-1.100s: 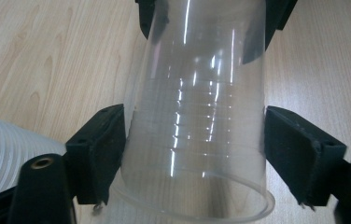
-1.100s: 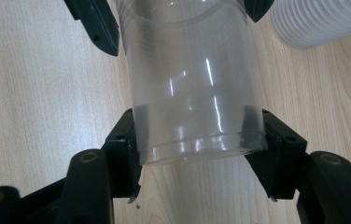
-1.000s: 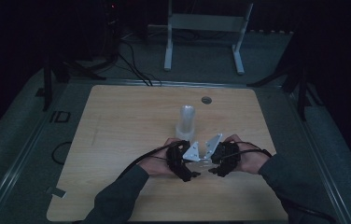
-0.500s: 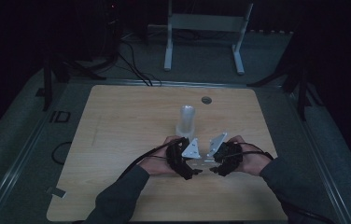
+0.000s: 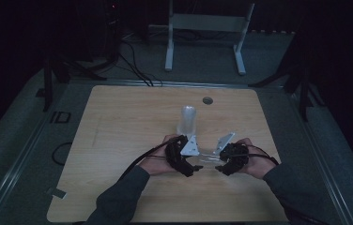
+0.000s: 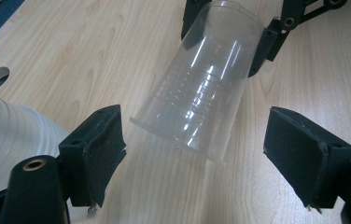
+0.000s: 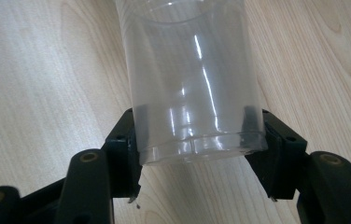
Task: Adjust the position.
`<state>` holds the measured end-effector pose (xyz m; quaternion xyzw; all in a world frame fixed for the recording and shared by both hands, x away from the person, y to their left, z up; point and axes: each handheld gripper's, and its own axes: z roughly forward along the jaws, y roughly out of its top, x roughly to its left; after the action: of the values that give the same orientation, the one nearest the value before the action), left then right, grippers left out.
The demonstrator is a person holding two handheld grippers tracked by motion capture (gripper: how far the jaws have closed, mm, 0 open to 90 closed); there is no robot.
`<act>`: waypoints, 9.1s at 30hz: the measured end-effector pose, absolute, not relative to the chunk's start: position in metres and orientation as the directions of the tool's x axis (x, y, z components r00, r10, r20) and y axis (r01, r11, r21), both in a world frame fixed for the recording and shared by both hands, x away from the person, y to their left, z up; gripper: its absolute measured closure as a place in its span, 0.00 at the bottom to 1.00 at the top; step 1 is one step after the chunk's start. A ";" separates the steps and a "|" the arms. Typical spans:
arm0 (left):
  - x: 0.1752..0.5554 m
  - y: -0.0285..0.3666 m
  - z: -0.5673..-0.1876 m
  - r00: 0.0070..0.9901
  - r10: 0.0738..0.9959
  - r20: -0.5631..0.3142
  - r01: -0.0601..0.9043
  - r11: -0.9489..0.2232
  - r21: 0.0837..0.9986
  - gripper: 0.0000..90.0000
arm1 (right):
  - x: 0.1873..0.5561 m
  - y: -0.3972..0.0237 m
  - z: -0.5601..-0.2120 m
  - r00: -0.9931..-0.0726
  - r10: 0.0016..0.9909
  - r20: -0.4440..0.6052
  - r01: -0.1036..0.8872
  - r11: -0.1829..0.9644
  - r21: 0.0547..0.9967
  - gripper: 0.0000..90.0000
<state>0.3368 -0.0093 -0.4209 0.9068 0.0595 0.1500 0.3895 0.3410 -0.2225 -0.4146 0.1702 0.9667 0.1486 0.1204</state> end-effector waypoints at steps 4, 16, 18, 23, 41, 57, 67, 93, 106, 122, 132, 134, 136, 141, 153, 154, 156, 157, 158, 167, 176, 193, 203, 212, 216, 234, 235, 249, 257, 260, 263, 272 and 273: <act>0.338 -0.010 -0.421 0.943 0.244 0.225 0.006 -0.689 0.725 0.24 | 0.342 -0.225 -0.416 -0.901 0.391 -0.186 0.317 0.888 0.333 0.46; 0.341 -0.008 -0.421 0.938 0.272 0.216 0.029 -0.680 0.732 0.26 | 0.346 -0.234 -0.420 -0.850 0.487 -0.200 0.399 0.844 0.358 0.47; 0.341 -0.008 -0.421 0.936 0.277 0.217 0.031 -0.680 0.733 0.28 | 0.347 -0.236 -0.420 -0.842 0.499 -0.206 0.408 0.838 0.362 0.47; 0.342 -0.008 -0.421 0.935 0.291 0.204 0.046 -0.669 0.742 0.29 | 0.348 -0.239 -0.420 -0.830 0.519 -0.205 0.423 0.824 0.377 0.47; 0.346 -0.006 -0.422 0.928 0.333 0.164 0.096 -0.643 0.760 0.32 | 0.352 -0.251 -0.425 -0.761 0.612 -0.216 0.494 0.762 0.419 0.47; 0.348 -0.006 -0.422 0.924 0.350 0.158 0.109 -0.633 0.767 0.34 | 0.355 -0.264 -0.428 -0.686 0.697 -0.211 0.552 0.686 0.474 0.47; 0.348 -0.008 -0.421 0.919 0.365 0.151 0.121 -0.624 0.772 0.34 | 0.356 -0.269 -0.429 -0.632 0.748 -0.201 0.578 0.629 0.520 0.47; 0.349 -0.008 -0.418 0.907 0.398 0.138 0.141 -0.595 0.791 0.35 | 0.350 -0.273 -0.434 -0.503 0.849 -0.159 0.622 0.484 0.615 0.47; 0.349 -0.008 -0.416 0.902 0.411 0.133 0.147 -0.581 0.800 0.35 | 0.348 -0.275 -0.438 -0.446 0.888 -0.113 0.616 0.396 0.681 0.47; 0.348 -0.011 -0.416 0.899 0.418 0.130 0.150 -0.573 0.805 0.35 | 0.340 -0.275 -0.446 -0.390 0.913 -0.116 0.569 0.338 0.749 0.47; 0.349 -0.010 -0.416 0.897 0.426 0.116 0.163 -0.563 0.810 0.36 | 0.336 -0.273 -0.446 -0.370 0.921 -0.121 0.533 0.317 0.784 0.47; 0.349 -0.011 -0.416 0.895 0.431 0.112 0.166 -0.556 0.814 0.36 | 0.335 -0.274 -0.446 -0.364 0.924 -0.118 0.525 0.308 0.794 0.47; 0.348 -0.011 -0.416 0.895 0.432 0.113 0.165 -0.556 0.815 0.36 | 0.335 -0.274 -0.446 -0.357 0.928 -0.109 0.526 0.296 0.798 0.47; 0.346 -0.013 -0.413 0.895 0.433 0.108 0.163 -0.542 0.824 0.36 | 0.335 -0.276 -0.446 -0.340 0.935 -0.099 0.521 0.275 0.808 0.47; 0.349 -0.017 -0.410 0.899 0.433 0.070 0.178 -0.505 0.845 0.38 | 0.330 -0.278 -0.444 -0.318 0.944 -0.081 0.483 0.235 0.844 0.47; 0.349 -0.017 -0.410 0.899 0.433 0.063 0.182 -0.499 0.847 0.38 | 0.329 -0.278 -0.443 -0.319 0.944 -0.084 0.475 0.236 0.847 0.47; 0.349 -0.018 -0.410 0.898 0.436 0.054 0.187 -0.491 0.851 0.38 | 0.327 -0.277 -0.443 -0.319 0.944 -0.088 0.464 0.237 0.854 0.47; 0.350 -0.019 -0.410 0.897 0.439 0.056 0.187 -0.491 0.851 0.38 | 0.326 -0.277 -0.443 -0.320 0.943 -0.094 0.456 0.240 0.857 0.47; 0.350 -0.019 -0.410 0.896 0.442 0.050 0.192 -0.487 0.852 0.38 | 0.325 -0.276 -0.442 -0.317 0.944 -0.094 0.449 0.237 0.862 0.47; 0.352 -0.023 -0.410 0.891 0.453 0.015 0.213 -0.449 0.868 0.38 | 0.321 -0.274 -0.438 -0.315 0.943 -0.106 0.404 0.233 0.885 0.47; 0.358 -0.024 -0.407 0.877 0.478 -0.036 0.249 -0.390 0.886 0.38 | 0.317 -0.270 -0.436 -0.303 0.948 -0.092 0.355 0.203 0.913 0.47; 0.364 -0.037 -0.398 0.855 0.510 -0.095 0.294 -0.326 0.899 0.33 | 0.315 -0.267 -0.436 -0.297 0.951 -0.080 0.325 0.179 0.928 0.47; 0.371 -0.050 -0.394 0.853 0.504 -0.135 0.320 -0.301 0.898 0.30 | 0.312 -0.264 -0.432 -0.301 0.950 -0.084 0.296 0.177 0.939 0.47; 0.380 -0.055 -0.392 0.843 0.506 -0.182 0.351 -0.262 0.899 0.29 | 0.311 -0.261 -0.430 -0.311 0.947 -0.076 0.288 0.171 0.942 0.47; 0.381 -0.059 -0.390 0.848 0.497 -0.185 0.351 -0.264 0.899 0.29 | 0.312 -0.258 -0.430 -0.314 0.946 -0.076 0.281 0.169 0.945 0.47; 0.391 -0.068 -0.394 0.829 0.454 -0.327 0.439 -0.165 0.883 0.23 | 0.309 -0.256 -0.429 -0.313 0.947 -0.071 0.244 0.152 0.958 0.47; 0.391 -0.068 -0.394 0.828 0.454 -0.329 0.440 -0.163 0.883 0.23 | 0.308 -0.255 -0.429 -0.313 0.947 -0.071 0.240 0.151 0.959 0.47; 0.397 -0.073 -0.393 0.817 0.405 -0.411 0.485 -0.095 0.869 0.21 | 0.306 -0.253 -0.430 -0.318 0.945 -0.070 0.204 0.141 0.969 0.47; 0.402 -0.077 -0.393 0.802 0.389 -0.453 0.512 -0.059 0.857 0.20 | 0.305 -0.250 -0.429 -0.337 0.938 -0.080 0.181 0.148 0.972 0.47; 0.403 -0.076 -0.392 0.794 0.384 -0.471 0.520 -0.028 0.853 0.21 | 0.305 -0.250 -0.429 -0.344 0.936 -0.076 0.179 0.145 0.973 0.46; 0.403 -0.075 -0.392 0.790 0.385 -0.477 0.521 -0.013 0.853 0.23 | 0.305 -0.250 -0.430 -0.349 0.934 -0.082 0.174 0.150 0.973 0.46; 0.399 -0.075 -0.393 0.795 0.389 -0.466 0.501 0.011 0.865 0.29 | 0.306 -0.251 -0.429 -0.359 0.930 -0.082 0.175 0.153 0.973 0.45; 0.399 -0.075 -0.393 0.796 0.389 -0.464 0.500 0.010 0.866 0.30 | 0.306 -0.251 -0.429 -0.364 0.928 -0.085 0.176 0.158 0.972 0.44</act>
<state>0.3986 -0.0754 -0.3928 0.7023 0.3163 -0.0435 0.6363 0.3061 -0.2514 -0.4293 0.4179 0.6599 0.4964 0.3788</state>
